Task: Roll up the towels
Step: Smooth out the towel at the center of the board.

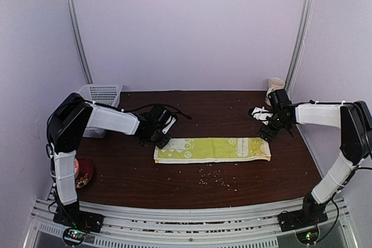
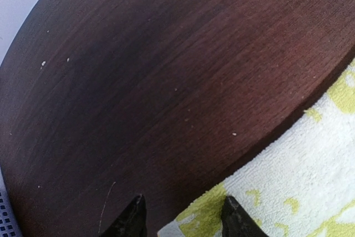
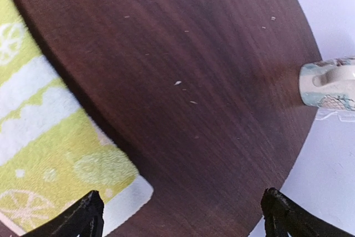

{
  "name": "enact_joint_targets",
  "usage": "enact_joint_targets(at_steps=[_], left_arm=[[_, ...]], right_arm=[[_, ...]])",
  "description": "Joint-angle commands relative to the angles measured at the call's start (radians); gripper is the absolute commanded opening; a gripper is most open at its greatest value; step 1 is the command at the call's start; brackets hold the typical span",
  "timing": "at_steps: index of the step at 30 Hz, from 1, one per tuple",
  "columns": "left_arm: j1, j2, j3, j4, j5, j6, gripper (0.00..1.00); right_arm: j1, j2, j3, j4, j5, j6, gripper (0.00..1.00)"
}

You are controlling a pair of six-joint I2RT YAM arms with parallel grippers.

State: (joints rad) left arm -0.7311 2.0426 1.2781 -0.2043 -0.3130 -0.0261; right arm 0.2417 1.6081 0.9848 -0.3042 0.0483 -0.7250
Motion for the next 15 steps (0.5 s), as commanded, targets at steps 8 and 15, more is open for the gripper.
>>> enact_joint_targets(at_steps=[8, 15], left_arm=[[0.078, -0.001, -0.086, -0.058, -0.057, -0.032, 0.47], [0.081, -0.011, -0.112, -0.045, -0.047, -0.036, 0.46]], right_arm=[[0.001, -0.007, 0.021, -0.296, -0.194, -0.165, 1.00], [0.023, 0.056, 0.002, -0.239, -0.150, -0.132, 1.00]])
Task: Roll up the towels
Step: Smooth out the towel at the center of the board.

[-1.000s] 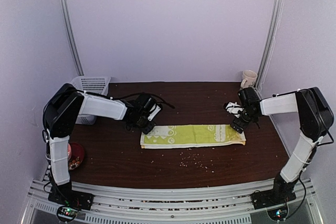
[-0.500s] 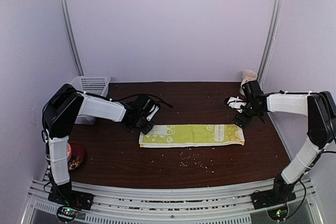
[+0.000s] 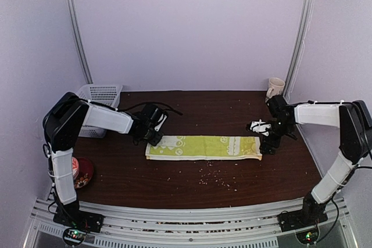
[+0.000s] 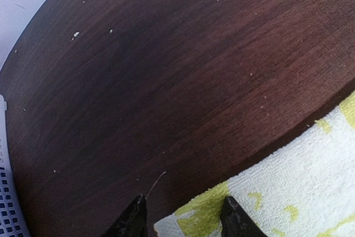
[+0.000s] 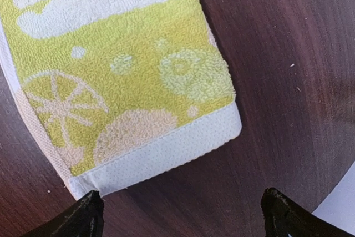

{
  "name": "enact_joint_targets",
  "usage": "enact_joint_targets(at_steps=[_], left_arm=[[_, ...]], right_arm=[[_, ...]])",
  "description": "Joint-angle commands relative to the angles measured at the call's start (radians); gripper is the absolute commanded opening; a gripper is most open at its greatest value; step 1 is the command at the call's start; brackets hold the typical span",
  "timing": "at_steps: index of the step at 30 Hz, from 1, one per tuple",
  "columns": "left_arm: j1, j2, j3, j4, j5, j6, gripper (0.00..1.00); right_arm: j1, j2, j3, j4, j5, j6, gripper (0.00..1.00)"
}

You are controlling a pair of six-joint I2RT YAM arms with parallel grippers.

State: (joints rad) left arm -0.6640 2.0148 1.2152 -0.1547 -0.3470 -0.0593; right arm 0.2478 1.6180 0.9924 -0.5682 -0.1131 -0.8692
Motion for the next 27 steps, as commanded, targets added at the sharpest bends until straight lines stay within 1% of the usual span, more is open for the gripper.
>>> enact_joint_targets(at_steps=[1, 6, 12, 15, 16, 20, 22, 27], left_arm=[[0.014, 0.016, -0.050, -0.093, -0.009, -0.003, 0.46], [0.014, 0.006, -0.052, -0.091, -0.010, -0.003, 0.48], [0.015, -0.005, -0.052, -0.102, -0.048, 0.002, 0.54], [0.016, -0.006, -0.055, -0.105, -0.056, -0.003, 0.56], [0.015, -0.007, -0.058, -0.103, -0.054, -0.007, 0.60], [0.016, -0.023, -0.067, -0.088, -0.034, -0.019, 0.85], [0.016, -0.045, -0.066, -0.083, -0.020, -0.023, 0.97], [0.016, -0.160, -0.048, -0.104, -0.019, -0.039, 0.98]], right_arm=[[0.025, 0.060, -0.006, 0.039, 0.023, 0.023, 1.00], [0.050, 0.106, -0.004, 0.042, 0.090, 0.023, 1.00], [0.048, 0.068, -0.036, 0.080, 0.217, -0.005, 1.00], [0.048, 0.067, -0.036, 0.112, 0.251, -0.003, 1.00], [0.048, 0.077, -0.027, 0.121, 0.257, 0.008, 1.00], [0.048, 0.130, 0.045, 0.139, 0.304, 0.046, 1.00], [0.048, 0.121, 0.070, 0.158, 0.336, 0.061, 1.00], [0.047, 0.045, 0.128, 0.208, 0.402, 0.134, 1.00]])
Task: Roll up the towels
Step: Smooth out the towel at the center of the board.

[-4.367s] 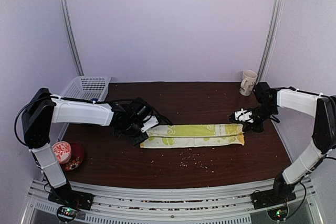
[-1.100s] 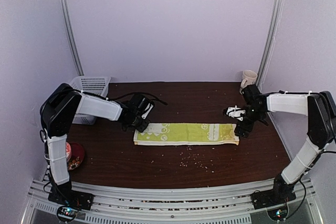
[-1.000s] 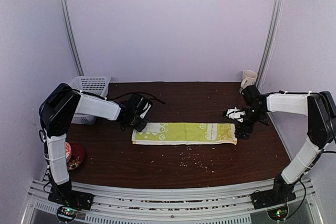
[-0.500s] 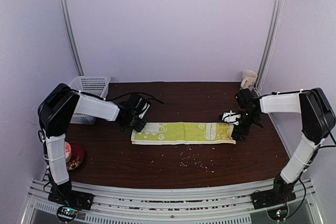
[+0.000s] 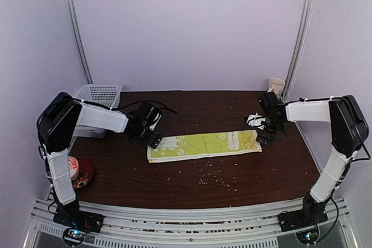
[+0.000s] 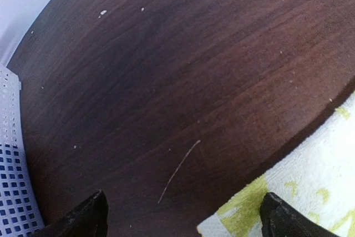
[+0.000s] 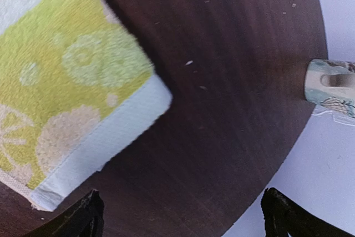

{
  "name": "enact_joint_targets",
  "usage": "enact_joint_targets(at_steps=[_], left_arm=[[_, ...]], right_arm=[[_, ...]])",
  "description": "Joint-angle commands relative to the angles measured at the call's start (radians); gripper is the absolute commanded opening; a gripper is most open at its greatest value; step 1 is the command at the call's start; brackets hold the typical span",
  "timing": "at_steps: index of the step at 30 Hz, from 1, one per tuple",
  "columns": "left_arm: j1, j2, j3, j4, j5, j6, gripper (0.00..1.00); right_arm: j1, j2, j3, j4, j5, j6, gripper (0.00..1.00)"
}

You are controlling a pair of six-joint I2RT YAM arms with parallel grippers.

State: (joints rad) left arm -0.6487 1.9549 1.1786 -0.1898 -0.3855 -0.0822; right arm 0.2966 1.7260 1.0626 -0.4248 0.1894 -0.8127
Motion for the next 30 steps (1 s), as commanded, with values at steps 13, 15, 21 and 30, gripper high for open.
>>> enact_joint_targets(at_steps=[13, 15, 21, 30], left_arm=[[-0.021, -0.496, -0.067, -0.205, 0.022, -0.145, 0.98], [-0.039, -0.546, -0.067, -0.242, 0.040, -0.145, 0.98], [-0.090, -0.591, -0.014, -0.346, 0.103, -0.099, 0.98], [-0.100, -0.501, -0.048, -0.289, 0.105, -0.032, 0.98]], right_arm=[[-0.105, -0.200, 0.064, 0.095, -0.339, 0.543, 1.00], [-0.133, -0.154, 0.092, 0.019, -0.482, 0.566, 1.00], [-0.161, -0.044, 0.121, -0.091, -0.566, 0.652, 0.99], [-0.241, -0.056, -0.021, -0.017, -0.657, 0.745, 0.87]])
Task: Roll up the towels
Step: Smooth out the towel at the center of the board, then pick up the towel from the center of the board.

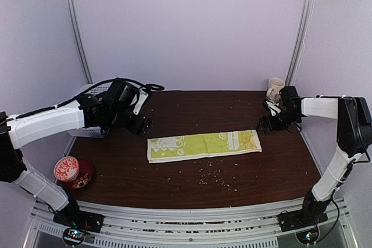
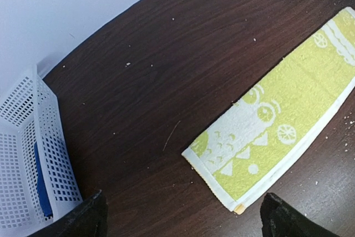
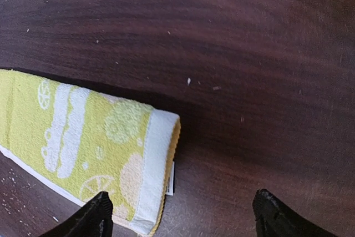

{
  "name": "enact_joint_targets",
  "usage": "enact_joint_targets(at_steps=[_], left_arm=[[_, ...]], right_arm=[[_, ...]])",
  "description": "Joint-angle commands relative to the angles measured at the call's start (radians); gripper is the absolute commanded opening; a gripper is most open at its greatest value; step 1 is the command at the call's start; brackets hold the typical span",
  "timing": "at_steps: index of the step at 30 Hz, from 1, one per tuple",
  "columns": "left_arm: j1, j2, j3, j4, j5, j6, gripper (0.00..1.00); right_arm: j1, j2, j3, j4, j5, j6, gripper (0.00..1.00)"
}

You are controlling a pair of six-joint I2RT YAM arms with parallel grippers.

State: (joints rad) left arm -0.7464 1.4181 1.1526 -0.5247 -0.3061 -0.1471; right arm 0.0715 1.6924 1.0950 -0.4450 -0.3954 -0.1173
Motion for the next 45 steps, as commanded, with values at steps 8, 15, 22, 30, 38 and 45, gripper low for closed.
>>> enact_joint_targets(at_steps=[8, 15, 22, 30, 38, 45], left_arm=[[-0.002, 0.032, -0.059, 0.070, 0.040, 0.041, 0.98], [-0.001, 0.032, -0.061, 0.078, 0.028, 0.050, 0.98], [-0.001, 0.024, -0.066, 0.078, 0.013, 0.053, 0.98], [-0.001, 0.021, -0.067, 0.078, -0.005, 0.059, 0.98], [-0.001, 0.016, -0.066, 0.078, -0.013, 0.063, 0.98], [-0.001, 0.009, -0.065, 0.079, -0.022, 0.066, 0.98]], right_arm=[[-0.018, 0.003, -0.102, 0.007, -0.148, 0.076, 0.72], [-0.018, 0.013, -0.168, 0.048, -0.146, 0.093, 0.64], [-0.016, 0.036, -0.187, 0.069, -0.164, 0.111, 0.57], [0.007, 0.043, -0.216, 0.067, -0.161, 0.101, 0.52], [0.023, 0.064, -0.228, 0.069, -0.138, 0.106, 0.45], [0.026, 0.098, -0.225, 0.076, -0.109, 0.122, 0.34]])
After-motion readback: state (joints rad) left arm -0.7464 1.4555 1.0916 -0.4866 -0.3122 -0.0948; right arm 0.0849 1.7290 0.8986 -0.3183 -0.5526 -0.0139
